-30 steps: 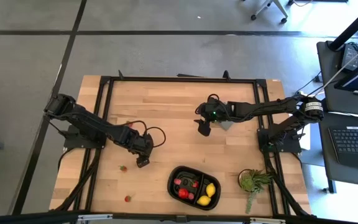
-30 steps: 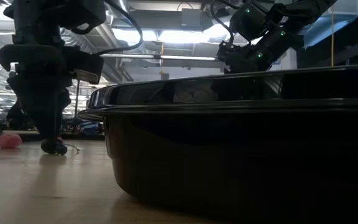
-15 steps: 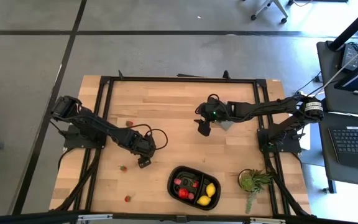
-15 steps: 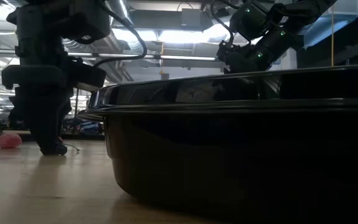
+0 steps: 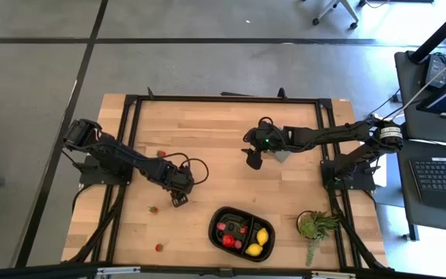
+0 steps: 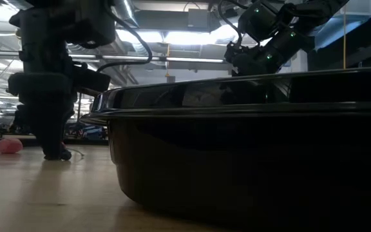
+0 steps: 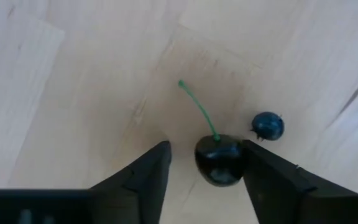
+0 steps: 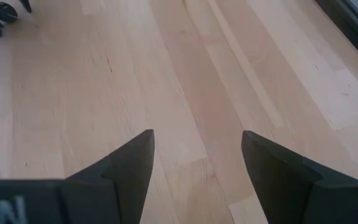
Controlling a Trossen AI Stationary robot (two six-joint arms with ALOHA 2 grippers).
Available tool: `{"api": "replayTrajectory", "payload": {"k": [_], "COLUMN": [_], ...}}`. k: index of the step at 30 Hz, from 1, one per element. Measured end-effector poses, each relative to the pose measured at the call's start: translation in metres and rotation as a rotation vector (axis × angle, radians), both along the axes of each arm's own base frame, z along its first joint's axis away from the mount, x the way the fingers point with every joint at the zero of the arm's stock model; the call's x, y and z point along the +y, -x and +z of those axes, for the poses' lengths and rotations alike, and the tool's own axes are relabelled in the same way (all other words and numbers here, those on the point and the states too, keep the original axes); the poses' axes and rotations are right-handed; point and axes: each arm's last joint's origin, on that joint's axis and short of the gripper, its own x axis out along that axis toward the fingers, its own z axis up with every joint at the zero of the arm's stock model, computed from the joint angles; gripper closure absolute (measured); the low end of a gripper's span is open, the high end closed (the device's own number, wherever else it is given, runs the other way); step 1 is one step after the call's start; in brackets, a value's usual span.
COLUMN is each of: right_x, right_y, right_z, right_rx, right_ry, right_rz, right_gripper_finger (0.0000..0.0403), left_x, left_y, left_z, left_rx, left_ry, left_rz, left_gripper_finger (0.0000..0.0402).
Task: Pick and placing Produce into tupperware
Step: Put the cherry into the black bin
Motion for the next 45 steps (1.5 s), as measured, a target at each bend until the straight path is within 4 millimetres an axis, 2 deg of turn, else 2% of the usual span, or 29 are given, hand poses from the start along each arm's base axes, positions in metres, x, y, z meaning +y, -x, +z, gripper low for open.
{"api": "replayTrajectory", "payload": {"k": [6,10,13,18,24,27,30,32,36,40,45], "right_x": [0.000,0.000,0.000,0.000,0.000,0.000,0.000,0.000,0.000,0.000,0.000], "right_y": [0.000,0.000,0.000,0.000,0.000,0.000,0.000,0.000,0.000,0.000,0.000], "right_z": [0.000,0.000,0.000,0.000,0.000,0.000,0.000,0.000,0.000,0.000,0.000], "right_rx": [0.000,0.000,0.001,0.000,0.000,0.001,0.001,0.001,0.002,0.002,-0.003], "right_ry": [0.000,0.000,0.000,0.000,0.000,0.000,0.000,-0.001,-0.003,-0.005,-0.022], "right_rz": [0.000,0.000,0.000,0.000,0.000,0.000,0.000,-0.001,-0.002,-0.003,-0.020], "right_gripper_finger": [0.0159,0.0159,0.0159,0.0159,0.0159,0.0159,0.0159,0.0159,0.0160,0.0160,0.0160], "left_x": [0.001,0.000,-0.003,-0.011,-0.020,-0.024,-0.029,-0.035,-0.052,-0.066,-0.069], "left_y": [0.001,-0.004,-0.010,-0.030,-0.061,-0.077,-0.085,-0.091,-0.104,-0.115,-0.124], "left_z": [0.000,0.007,0.015,0.040,0.078,0.095,0.103,0.104,0.093,0.066,0.033], "left_rx": [0.009,0.025,0.034,-0.060,-0.305,-0.494,-0.623,-0.686,-0.778,-0.777,-0.708], "left_ry": [-0.016,-0.018,-0.002,0.077,0.066,0.015,-0.024,-0.048,-0.079,-0.034,-0.006], "left_rz": [-0.054,-0.101,-0.164,-0.317,-0.503,-0.619,-0.711,-0.764,-0.858,-0.920,-0.891], "left_gripper_finger": [0.0273,0.0308,0.0308,0.0308,0.0293,0.0298,0.0308,0.0308,0.0295,0.0289,0.0301]}}
